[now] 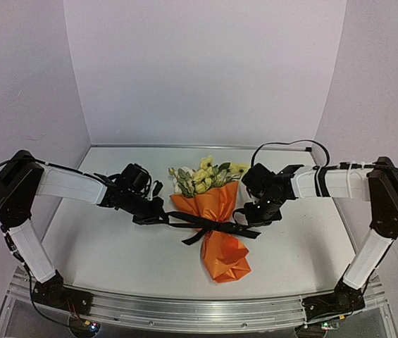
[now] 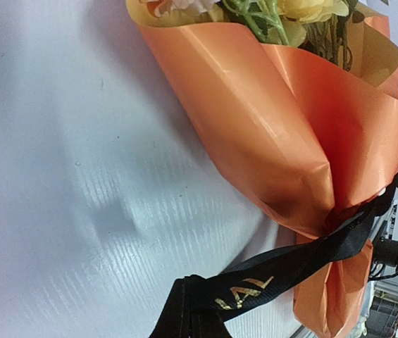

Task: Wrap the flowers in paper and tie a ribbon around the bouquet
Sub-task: Tie the half-tied ribbon around the folded bouquet.

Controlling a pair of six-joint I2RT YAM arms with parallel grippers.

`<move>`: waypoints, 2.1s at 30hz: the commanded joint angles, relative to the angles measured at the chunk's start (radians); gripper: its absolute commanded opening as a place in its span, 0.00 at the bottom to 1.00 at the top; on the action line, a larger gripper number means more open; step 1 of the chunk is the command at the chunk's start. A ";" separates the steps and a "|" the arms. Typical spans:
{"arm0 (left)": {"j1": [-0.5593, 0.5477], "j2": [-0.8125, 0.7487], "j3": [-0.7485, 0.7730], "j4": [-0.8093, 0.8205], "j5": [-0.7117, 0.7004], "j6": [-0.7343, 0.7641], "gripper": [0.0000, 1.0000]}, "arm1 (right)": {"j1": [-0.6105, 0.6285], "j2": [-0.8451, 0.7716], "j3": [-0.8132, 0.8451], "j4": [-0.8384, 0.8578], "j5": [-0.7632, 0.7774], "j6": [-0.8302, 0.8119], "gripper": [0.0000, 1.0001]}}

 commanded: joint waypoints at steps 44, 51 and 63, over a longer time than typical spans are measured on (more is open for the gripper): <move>0.260 -0.064 -0.076 -0.017 -0.009 -0.075 0.00 | -0.040 -0.192 -0.248 -0.024 0.083 0.006 0.00; 0.260 -0.019 0.002 -0.041 0.000 -0.039 0.00 | 0.143 -0.141 -0.210 0.105 0.023 0.119 0.00; 0.259 -0.017 0.117 -0.094 0.063 0.068 0.02 | 0.203 -0.240 -0.257 0.229 -0.020 0.061 0.26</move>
